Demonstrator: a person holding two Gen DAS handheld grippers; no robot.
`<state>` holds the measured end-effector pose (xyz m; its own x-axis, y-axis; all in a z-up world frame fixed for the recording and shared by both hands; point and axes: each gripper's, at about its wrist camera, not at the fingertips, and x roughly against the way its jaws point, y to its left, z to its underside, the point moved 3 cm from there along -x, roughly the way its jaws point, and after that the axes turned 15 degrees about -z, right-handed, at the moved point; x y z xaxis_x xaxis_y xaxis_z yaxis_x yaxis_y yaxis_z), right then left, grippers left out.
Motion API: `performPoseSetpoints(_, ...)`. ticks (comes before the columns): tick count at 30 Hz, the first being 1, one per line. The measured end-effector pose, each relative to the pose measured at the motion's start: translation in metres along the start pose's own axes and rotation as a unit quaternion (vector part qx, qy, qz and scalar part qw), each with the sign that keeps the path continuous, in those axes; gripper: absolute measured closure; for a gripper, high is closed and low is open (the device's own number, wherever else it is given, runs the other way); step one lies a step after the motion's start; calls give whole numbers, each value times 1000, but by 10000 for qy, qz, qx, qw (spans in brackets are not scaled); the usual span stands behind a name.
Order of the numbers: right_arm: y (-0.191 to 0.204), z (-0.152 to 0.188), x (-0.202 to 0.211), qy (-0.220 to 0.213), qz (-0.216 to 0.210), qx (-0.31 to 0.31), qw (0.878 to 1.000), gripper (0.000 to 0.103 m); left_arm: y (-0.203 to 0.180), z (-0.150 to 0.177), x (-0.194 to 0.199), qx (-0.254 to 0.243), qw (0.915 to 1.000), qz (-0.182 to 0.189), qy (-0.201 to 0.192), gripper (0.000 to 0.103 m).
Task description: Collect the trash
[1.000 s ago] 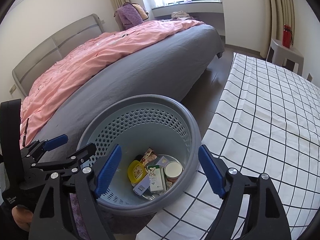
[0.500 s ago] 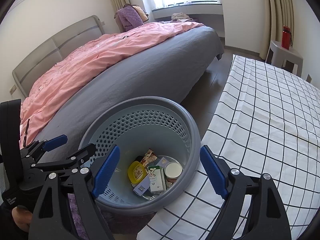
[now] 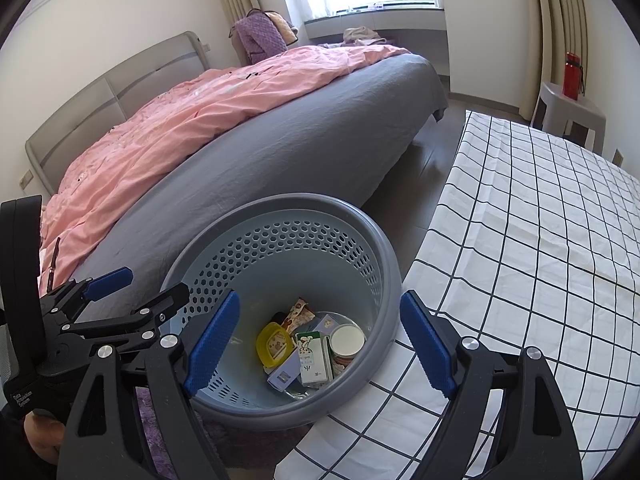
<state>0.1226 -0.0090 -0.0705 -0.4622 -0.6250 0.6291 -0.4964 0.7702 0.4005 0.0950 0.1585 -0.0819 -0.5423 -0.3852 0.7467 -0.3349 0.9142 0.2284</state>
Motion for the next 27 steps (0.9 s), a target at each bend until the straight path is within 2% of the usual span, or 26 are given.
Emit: performPoseSetpoints(27, 4, 6, -5, 143, 10, 17, 9999, 22, 3, -1, 2, 81, 9999, -90, -34, 19)
